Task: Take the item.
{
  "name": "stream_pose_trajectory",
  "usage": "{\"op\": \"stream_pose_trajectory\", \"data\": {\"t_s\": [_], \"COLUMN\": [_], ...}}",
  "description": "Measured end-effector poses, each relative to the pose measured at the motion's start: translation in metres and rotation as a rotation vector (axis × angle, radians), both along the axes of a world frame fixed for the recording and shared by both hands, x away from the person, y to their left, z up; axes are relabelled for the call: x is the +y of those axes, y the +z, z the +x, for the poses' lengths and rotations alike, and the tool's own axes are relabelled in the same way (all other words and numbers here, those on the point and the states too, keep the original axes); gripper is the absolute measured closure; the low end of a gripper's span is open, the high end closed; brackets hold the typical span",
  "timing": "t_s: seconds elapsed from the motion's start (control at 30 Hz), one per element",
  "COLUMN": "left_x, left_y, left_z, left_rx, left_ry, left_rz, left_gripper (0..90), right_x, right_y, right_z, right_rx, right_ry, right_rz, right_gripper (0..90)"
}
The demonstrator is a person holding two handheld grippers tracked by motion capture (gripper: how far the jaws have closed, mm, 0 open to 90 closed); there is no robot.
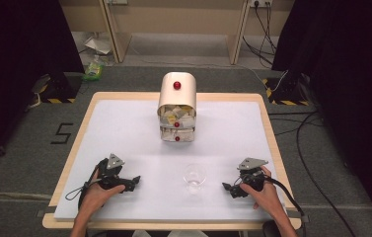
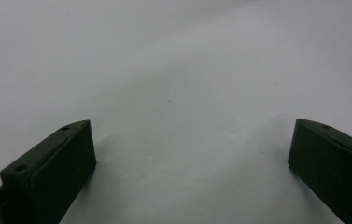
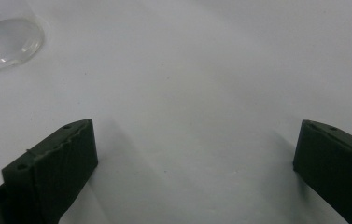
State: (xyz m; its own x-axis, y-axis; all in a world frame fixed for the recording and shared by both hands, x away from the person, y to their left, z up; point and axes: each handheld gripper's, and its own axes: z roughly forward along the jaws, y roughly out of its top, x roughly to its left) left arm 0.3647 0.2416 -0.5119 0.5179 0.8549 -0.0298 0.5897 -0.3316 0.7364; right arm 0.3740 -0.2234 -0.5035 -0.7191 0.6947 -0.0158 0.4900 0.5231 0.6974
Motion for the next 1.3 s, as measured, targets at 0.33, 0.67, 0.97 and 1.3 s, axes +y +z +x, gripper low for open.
{"op": "stream_pose_trajectory", "data": {"t_s": [0.33, 0.67, 0.97, 1.3], "left_x": [-0.001, -0.013, -0.02, -0.032], "left_y": [0.002, 0.02, 0.034, 0.06], "left_z": [-0.005, -0.003, 0.002, 0.013], "left_rx": [-0.05, -0.132, -0.189, -0.232], "left_ry": [-0.027, -0.012, -0.056, -0.102], "left_rz": [-0.001, -0.019, -0.066, -0.08], "left_gripper": [16.1, 16.3, 16.0, 15.1], "right_x": [0.0, 0.0, 0.0, 0.0], "right_y": [0.0, 0.0, 0.0, 0.0], "right_z": [0.0, 0.0, 0.0, 0.0], "right_rx": [0.0, -0.002, 0.001, 0.001], "right_ry": [0.001, 0.003, 0.001, 0.001], "right_rz": [0.0, 0.001, 0.001, 0.001], "right_gripper": [0.3, 0.3, 0.3, 0.3]}}
